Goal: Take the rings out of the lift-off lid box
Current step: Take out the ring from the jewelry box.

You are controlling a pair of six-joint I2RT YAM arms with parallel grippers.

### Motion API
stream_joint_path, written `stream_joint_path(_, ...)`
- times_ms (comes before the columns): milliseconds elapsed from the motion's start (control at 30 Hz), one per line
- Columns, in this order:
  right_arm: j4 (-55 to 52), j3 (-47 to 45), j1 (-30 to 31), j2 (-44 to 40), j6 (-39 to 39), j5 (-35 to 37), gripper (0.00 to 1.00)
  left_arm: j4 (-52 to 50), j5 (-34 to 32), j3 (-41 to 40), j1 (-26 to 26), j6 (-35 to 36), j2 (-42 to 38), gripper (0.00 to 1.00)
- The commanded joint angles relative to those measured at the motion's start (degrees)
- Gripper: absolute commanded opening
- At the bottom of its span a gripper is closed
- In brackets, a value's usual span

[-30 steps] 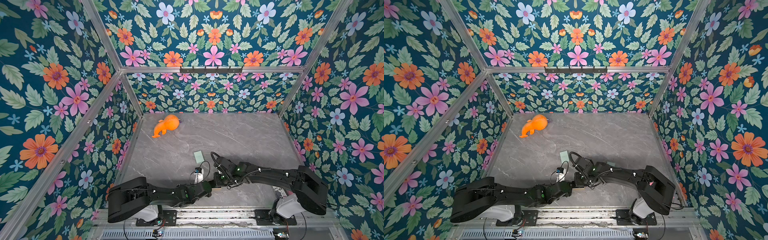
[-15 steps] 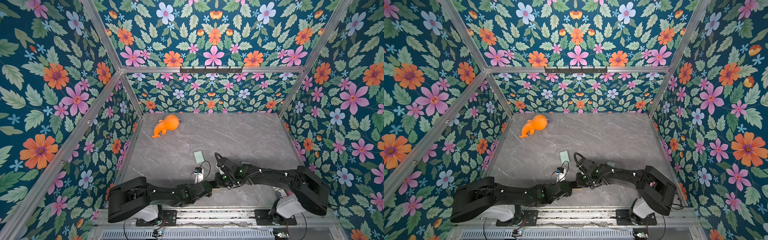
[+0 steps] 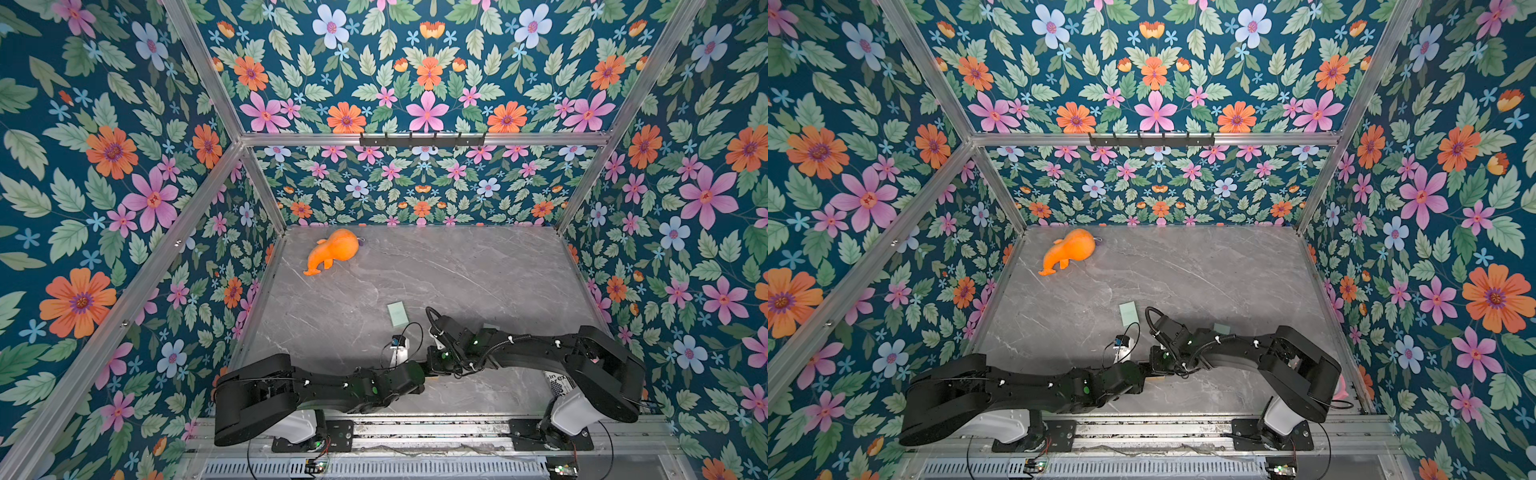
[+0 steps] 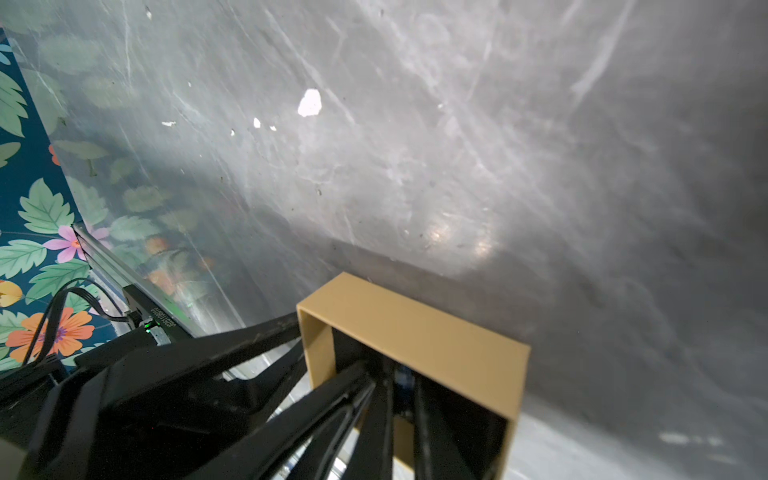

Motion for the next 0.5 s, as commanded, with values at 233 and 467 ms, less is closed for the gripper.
stream_joint_path(233,3.9,-1.4,-0.3,-4.1,0.6,-1.4,0.08,-1.5,2.2,0.2,0.0,-0.3,3.7,0.33)
stream_joint_path(467,7.7,-3.9,-1.0,-5.8,1.4,-3.3,0.08,-1.7,2.7,0.2,-0.1,-0.5,5.6,0.33)
